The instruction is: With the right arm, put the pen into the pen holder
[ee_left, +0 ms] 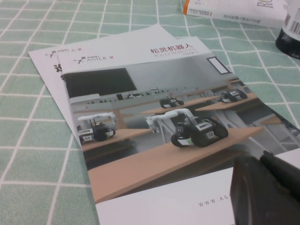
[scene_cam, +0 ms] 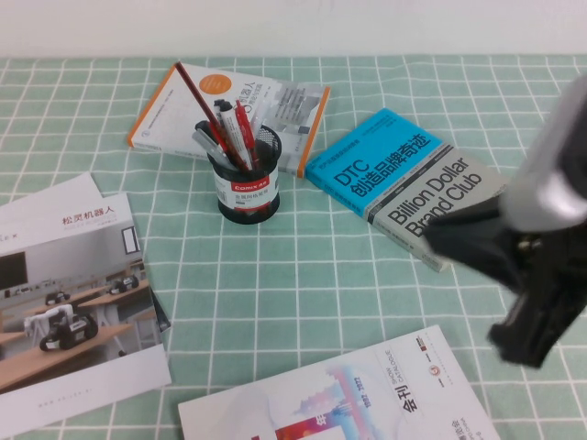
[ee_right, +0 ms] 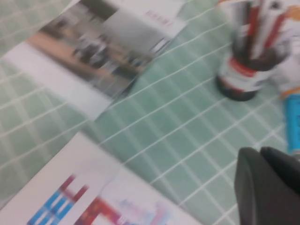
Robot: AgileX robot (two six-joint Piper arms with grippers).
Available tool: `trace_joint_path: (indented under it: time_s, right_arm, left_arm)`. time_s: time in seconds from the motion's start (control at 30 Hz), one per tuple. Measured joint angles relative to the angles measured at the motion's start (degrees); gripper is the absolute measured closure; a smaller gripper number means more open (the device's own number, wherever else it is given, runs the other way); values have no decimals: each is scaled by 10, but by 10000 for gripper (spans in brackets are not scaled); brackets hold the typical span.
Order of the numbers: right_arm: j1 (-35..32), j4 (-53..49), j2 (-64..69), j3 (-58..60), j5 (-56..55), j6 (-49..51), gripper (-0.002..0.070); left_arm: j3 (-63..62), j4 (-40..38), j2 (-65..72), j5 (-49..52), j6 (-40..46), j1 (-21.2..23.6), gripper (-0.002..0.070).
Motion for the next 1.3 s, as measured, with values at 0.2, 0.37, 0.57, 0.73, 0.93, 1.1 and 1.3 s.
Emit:
trace_joint_path:
  time_s: [0.2, 0.37, 0.57, 0.73, 0.93, 1.1, 1.3]
  right_arm:
    - [-136, 99, -122, 138, -94, -3, 695]
    - [-253, 136, -277, 316, -195, -3, 695]
    - [-326, 145, -465, 506, -280, -3, 695]
    - [-341, 146, -559, 572, -300, -3, 695]
    - [-341, 146, -570, 593, -298, -3, 695]
    - [-341, 122, -570, 593, -259, -3, 695]
    - [-341, 100, -570, 594, -187, -3, 695]
  left_arm:
    - [0, 0, 0, 0, 0, 0, 680]
    - [0, 0, 0, 0, 0, 0, 680]
    - [0, 0, 0, 0, 0, 0, 680]
    - [0, 0, 0, 0, 0, 0, 680]
    - [0, 0, 0, 0, 0, 0, 680]
    - [0, 0, 0, 0, 0, 0, 680]
    - [0, 0, 0, 0, 0, 0, 680]
